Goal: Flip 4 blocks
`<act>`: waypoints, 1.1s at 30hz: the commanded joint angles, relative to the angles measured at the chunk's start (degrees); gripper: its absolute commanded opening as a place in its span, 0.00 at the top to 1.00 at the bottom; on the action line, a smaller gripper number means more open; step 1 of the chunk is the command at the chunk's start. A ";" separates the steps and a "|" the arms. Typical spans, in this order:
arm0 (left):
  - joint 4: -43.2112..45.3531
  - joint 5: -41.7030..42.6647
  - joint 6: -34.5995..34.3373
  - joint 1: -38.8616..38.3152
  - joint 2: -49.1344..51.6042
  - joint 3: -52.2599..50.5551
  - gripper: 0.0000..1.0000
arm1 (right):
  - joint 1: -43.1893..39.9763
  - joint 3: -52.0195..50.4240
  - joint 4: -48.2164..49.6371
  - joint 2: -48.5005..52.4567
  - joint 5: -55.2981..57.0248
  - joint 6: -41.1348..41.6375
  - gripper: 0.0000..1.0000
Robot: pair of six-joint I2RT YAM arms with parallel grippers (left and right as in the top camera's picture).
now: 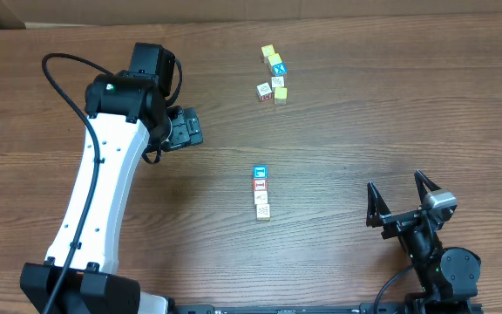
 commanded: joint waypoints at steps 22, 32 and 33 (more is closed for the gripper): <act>0.07 -0.83 -0.81 0.09 -3.67 -0.33 0.00 | -0.11 -0.59 0.33 -0.42 -0.31 0.15 0.00; 0.72 -0.72 -0.37 0.09 -18.05 -0.33 0.00 | -0.11 -0.59 0.33 -0.42 -0.31 0.15 0.00; 0.66 -0.72 -0.37 0.09 -19.43 -0.33 0.00 | -0.11 -0.59 0.33 -0.42 -0.31 0.15 0.00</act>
